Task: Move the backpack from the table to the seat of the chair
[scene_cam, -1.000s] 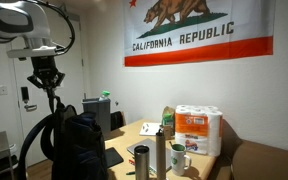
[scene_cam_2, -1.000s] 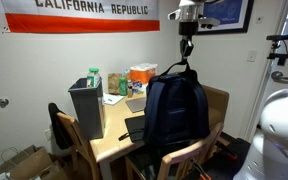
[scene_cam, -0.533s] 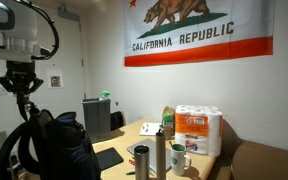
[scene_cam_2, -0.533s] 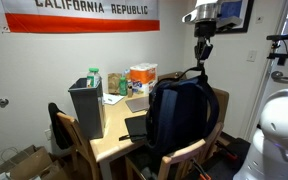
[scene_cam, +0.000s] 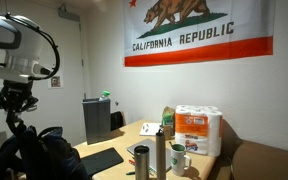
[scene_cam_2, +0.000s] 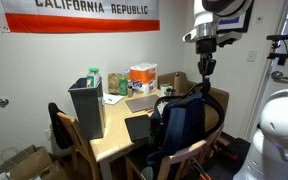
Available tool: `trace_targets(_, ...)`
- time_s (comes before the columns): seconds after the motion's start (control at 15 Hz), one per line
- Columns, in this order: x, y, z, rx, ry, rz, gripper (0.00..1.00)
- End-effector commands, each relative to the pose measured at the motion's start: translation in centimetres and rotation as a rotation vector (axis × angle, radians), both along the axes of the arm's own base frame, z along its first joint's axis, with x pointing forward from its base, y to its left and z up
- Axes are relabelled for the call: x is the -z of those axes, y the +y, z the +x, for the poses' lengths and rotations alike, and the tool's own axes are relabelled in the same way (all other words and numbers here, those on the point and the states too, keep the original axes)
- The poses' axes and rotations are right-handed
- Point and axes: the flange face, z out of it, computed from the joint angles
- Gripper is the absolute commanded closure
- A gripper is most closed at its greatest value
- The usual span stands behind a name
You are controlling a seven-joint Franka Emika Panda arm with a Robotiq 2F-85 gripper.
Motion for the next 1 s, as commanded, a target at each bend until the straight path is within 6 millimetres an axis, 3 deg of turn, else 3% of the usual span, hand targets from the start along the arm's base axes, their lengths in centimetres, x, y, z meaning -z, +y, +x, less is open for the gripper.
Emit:
trace_targets(0.0,2.2,0.0,0.3,0.013,0.055,-0.052,0.98)
trace_targets(0.33,8.1,0.5,2.5,0.020,0.074,-0.070,0.98)
trace_targets(0.93,15.0,-1.2,5.1,0.041,0.038,-0.104,0.98)
